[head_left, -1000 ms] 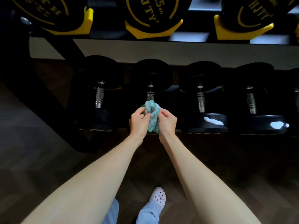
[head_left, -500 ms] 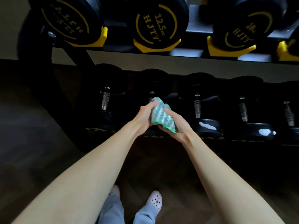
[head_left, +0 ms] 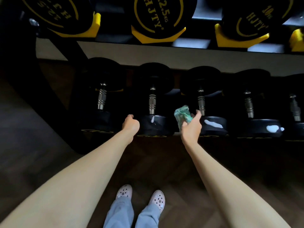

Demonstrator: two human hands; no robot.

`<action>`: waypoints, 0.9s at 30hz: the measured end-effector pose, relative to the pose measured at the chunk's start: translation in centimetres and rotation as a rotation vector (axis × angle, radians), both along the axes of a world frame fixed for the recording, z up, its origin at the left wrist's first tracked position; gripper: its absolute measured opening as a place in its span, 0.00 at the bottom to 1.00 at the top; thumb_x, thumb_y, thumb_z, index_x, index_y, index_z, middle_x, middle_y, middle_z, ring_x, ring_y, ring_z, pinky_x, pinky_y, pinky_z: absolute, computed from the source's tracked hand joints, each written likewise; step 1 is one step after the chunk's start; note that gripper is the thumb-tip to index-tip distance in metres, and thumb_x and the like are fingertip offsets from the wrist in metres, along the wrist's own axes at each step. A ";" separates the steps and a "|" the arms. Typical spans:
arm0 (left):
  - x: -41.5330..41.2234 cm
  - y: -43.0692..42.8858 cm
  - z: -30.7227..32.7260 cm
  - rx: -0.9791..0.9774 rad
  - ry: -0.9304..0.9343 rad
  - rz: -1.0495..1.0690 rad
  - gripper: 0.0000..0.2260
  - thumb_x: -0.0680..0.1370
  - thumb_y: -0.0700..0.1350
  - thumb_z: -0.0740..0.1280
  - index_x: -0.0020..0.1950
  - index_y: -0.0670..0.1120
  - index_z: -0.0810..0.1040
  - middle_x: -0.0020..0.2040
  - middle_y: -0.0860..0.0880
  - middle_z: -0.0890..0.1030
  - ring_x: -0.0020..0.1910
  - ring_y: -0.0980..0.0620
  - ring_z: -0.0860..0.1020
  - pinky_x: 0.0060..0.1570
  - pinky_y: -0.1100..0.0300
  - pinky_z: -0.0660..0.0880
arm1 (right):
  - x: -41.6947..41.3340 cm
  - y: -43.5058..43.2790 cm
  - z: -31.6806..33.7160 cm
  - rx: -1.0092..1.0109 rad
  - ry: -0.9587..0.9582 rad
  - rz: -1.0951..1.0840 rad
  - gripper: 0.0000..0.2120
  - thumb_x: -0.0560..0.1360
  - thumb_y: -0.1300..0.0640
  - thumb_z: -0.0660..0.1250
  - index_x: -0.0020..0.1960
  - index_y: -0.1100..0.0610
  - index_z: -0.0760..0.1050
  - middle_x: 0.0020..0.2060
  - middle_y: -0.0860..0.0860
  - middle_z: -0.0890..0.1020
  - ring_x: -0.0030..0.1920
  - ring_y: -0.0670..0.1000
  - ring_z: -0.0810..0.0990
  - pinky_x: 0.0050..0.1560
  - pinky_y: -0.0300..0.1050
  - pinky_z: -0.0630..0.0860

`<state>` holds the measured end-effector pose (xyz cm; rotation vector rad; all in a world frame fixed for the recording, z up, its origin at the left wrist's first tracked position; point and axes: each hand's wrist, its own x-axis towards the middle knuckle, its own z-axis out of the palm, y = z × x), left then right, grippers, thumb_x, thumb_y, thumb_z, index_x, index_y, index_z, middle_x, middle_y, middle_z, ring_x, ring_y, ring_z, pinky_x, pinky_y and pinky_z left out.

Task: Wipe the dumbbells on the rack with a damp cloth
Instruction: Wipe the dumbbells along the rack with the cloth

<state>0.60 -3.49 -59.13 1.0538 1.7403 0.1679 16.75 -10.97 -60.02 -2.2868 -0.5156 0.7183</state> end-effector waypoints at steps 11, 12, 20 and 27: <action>-2.6 1.8 -2.3 -0.098 -0.170 0.120 0.17 0.79 0.31 0.53 0.63 0.41 0.74 0.64 0.40 0.73 0.54 0.47 0.75 0.54 0.58 0.74 | -4.7 1.2 0.4 -0.125 -0.154 0.221 0.14 0.76 0.61 0.62 0.60 0.59 0.77 0.50 0.58 0.82 0.52 0.58 0.79 0.54 0.51 0.75; -2.7 1.9 -2.3 -0.112 -0.184 0.120 0.18 0.78 0.30 0.52 0.63 0.41 0.74 0.65 0.40 0.72 0.58 0.46 0.75 0.55 0.58 0.74 | -5.6 1.3 0.9 -0.093 -0.195 0.269 0.14 0.76 0.61 0.62 0.61 0.59 0.76 0.51 0.57 0.82 0.52 0.57 0.79 0.54 0.49 0.75; -4.1 2.6 -1.3 -0.118 -0.140 0.060 0.18 0.80 0.33 0.50 0.67 0.42 0.70 0.67 0.40 0.70 0.65 0.43 0.70 0.55 0.55 0.72 | -9.2 1.8 1.6 -0.099 -0.322 0.707 0.19 0.75 0.57 0.64 0.65 0.52 0.73 0.62 0.51 0.78 0.62 0.54 0.75 0.58 0.44 0.65; -5.7 3.9 0.6 -0.163 -0.179 0.148 0.16 0.82 0.35 0.50 0.68 0.39 0.68 0.67 0.38 0.70 0.66 0.43 0.71 0.56 0.54 0.72 | -9.6 1.2 2.8 -0.127 0.303 0.514 0.08 0.69 0.62 0.63 0.44 0.60 0.80 0.39 0.54 0.81 0.41 0.52 0.78 0.44 0.48 0.74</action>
